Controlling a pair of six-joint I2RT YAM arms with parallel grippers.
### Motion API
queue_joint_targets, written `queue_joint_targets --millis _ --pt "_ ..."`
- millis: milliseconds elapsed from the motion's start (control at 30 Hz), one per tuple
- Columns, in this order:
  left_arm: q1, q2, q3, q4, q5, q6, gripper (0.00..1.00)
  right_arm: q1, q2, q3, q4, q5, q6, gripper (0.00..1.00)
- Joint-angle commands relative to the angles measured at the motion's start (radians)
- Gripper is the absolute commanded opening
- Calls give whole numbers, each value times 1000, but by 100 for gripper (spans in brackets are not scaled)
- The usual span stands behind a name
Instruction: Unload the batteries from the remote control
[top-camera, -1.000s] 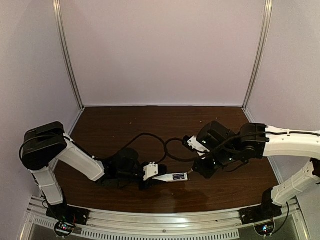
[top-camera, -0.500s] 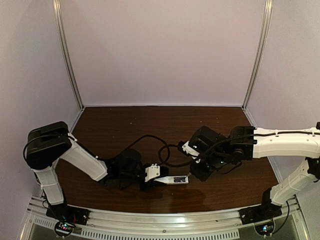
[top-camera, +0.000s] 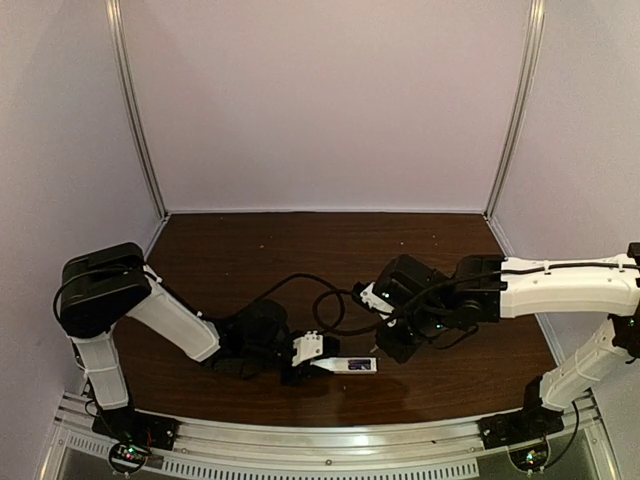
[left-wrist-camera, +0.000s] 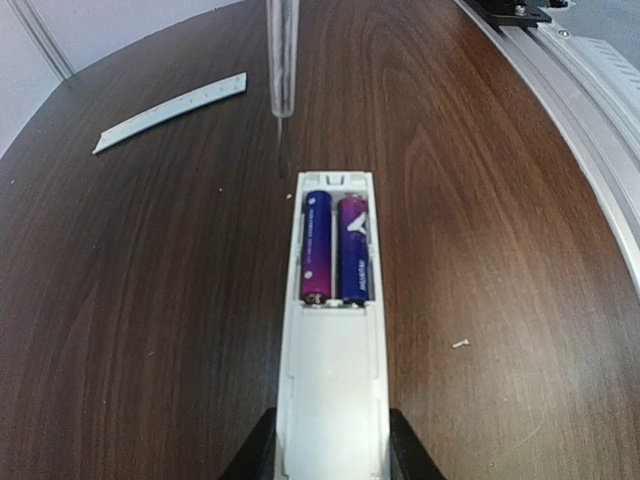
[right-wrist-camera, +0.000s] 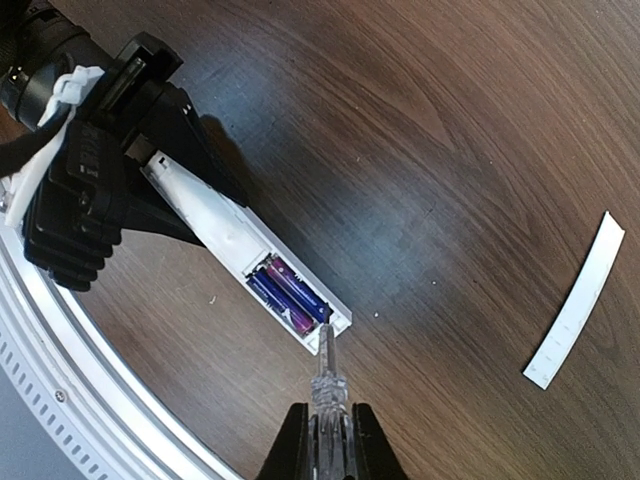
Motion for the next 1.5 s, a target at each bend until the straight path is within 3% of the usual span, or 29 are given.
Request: queue_joint_targets --millis 0,1467 --pt "9 17 22 22 28 9 0 3 9 -29 33 -3 -9 0" --pt "16 34 27 -3 14 28 0 2 56 -4 3 -26 -20 0"
